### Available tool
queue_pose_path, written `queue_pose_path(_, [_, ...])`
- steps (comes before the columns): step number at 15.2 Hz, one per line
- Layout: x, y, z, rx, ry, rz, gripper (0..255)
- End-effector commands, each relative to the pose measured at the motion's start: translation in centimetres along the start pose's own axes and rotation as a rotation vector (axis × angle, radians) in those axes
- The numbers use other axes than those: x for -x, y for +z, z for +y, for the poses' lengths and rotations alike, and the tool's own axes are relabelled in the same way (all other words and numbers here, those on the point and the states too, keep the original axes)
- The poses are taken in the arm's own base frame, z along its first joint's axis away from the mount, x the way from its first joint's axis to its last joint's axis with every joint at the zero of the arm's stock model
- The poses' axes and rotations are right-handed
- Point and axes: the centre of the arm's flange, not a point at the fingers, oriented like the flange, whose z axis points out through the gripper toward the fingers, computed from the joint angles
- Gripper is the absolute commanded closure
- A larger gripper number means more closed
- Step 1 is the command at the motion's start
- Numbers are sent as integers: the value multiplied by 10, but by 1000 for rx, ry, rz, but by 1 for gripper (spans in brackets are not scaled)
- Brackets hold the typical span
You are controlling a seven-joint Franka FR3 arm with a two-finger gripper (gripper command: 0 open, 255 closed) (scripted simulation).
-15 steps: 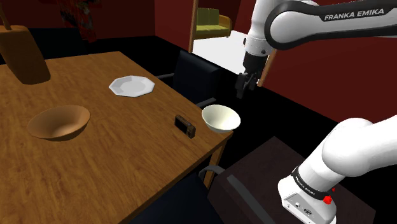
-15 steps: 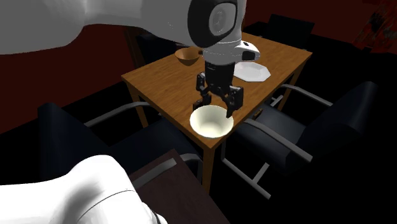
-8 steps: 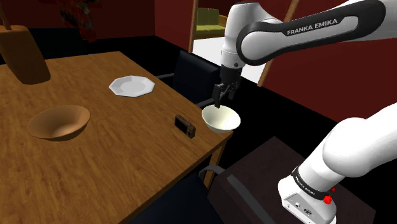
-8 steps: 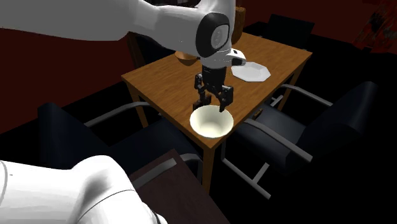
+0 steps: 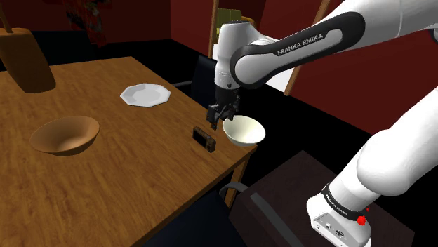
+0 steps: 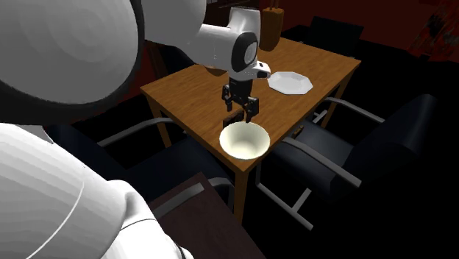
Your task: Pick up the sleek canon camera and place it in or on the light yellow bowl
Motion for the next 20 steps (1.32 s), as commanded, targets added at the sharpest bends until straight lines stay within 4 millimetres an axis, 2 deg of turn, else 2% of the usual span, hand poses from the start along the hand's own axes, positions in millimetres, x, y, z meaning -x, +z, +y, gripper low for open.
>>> queue_pose_path(1, [-16,13,-21,-10,1,0,0])
queue_pose_path(5, [-41,34,-51,-23,1,0,0])
queue_pose_path(13, [-41,74,-52,-23,1,0,0])
queue_pose_path(20, [-41,74,-52,-23,1,0,0])
